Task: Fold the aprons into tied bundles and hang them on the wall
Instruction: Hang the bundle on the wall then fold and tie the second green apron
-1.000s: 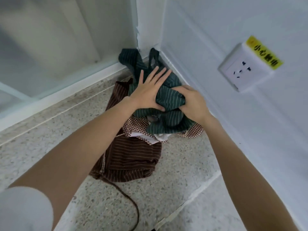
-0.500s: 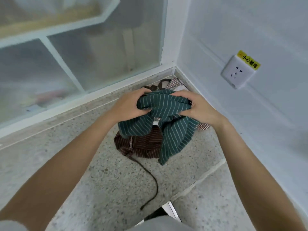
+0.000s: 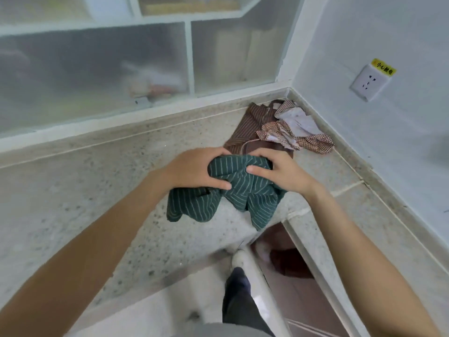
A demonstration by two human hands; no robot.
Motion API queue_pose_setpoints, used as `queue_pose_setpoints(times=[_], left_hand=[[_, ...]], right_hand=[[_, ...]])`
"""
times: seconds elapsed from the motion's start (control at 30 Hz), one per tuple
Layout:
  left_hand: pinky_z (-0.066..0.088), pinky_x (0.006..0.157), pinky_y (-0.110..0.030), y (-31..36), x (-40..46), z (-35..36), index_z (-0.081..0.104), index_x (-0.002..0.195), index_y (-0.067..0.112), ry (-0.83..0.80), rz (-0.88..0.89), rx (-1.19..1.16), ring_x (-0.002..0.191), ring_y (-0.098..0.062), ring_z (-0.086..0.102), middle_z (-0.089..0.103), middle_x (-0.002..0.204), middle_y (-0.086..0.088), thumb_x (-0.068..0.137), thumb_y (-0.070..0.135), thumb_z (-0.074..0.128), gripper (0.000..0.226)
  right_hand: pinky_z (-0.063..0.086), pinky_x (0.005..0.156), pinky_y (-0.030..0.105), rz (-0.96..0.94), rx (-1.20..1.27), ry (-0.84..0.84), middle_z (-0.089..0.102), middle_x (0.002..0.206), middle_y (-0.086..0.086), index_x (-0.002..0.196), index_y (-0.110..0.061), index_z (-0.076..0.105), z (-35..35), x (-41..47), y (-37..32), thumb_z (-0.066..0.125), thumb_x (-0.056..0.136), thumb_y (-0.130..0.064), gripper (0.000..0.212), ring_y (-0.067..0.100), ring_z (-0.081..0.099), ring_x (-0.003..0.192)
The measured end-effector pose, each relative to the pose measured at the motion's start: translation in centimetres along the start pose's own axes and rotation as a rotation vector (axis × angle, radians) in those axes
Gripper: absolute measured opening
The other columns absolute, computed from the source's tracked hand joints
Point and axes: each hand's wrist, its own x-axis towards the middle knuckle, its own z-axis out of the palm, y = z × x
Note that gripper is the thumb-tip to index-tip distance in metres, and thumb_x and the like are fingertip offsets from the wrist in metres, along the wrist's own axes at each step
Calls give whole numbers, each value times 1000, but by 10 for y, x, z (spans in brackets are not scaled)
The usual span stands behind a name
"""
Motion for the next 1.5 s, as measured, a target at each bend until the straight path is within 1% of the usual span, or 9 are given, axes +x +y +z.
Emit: queue_pose_setpoints(times=[0.2,0.5,0.63,0.77,0.93,1.1,1.2,1.37,1.5], left_hand=[[40,90,-23,-6,-117,26,49,120,42,-80,-98,-312,103,0,55,58,118,18,87,58,37,38],[42,92,-23,-25,-186,72,66,113,24,46,-18,-189,98,2,54,61,116,11,92,38,52,29],[46,88,-25,-21,-200,84,68,111,26,310,54,-22,97,-2,59,67,114,9,91,45,50,33],[51,66,-28,4,-219,98,70,106,23,448,12,15,69,-7,63,73,87,5,90,48,40,43],[37,54,-24,39,-238,122,64,101,19,350,-61,32,52,-2,47,63,70,4,93,45,49,31],[48,69,-31,33,-257,133,65,107,19,-29,-362,256,78,-15,61,68,92,2,80,65,52,55],[43,66,-32,33,-271,140,65,98,16,86,-375,63,71,-14,55,62,81,4,87,48,56,35],[40,58,-14,90,-262,137,63,82,24,143,-64,-189,61,-1,54,61,68,13,87,21,65,6],[38,58,-17,111,-252,129,66,85,26,150,-79,-164,57,-2,50,58,62,13,76,15,72,15]], right_hand=[[44,78,26,-126,-43,-27,61,89,-7,93,-17,60,73,-57,-50,53,94,-25,10,11,58,85],[39,98,26,-145,-118,-13,66,107,2,99,-12,64,123,-107,-75,50,96,-26,20,12,54,115],[46,70,37,-136,-174,-4,63,80,1,94,-17,54,127,-124,-82,51,95,-32,15,17,59,74],[39,61,33,-165,-295,-95,53,70,-6,96,-19,48,127,-146,-79,62,89,-31,20,13,50,62],[32,56,26,-134,-303,-152,47,64,-13,90,-26,44,132,-181,-67,68,84,-32,26,4,44,57],[32,54,25,-98,-202,-38,47,64,-6,79,-19,51,124,-210,-47,73,78,-34,27,8,40,55],[42,60,38,-32,-260,-78,54,70,-3,75,-26,50,120,-228,-30,67,73,-53,32,14,49,64],[35,104,24,-37,119,-214,51,128,-13,128,-26,48,131,-238,-63,71,72,-47,64,-3,43,122],[41,101,25,-115,271,-404,65,113,5,140,-21,35,150,-221,-92,74,79,-13,73,9,58,109]])
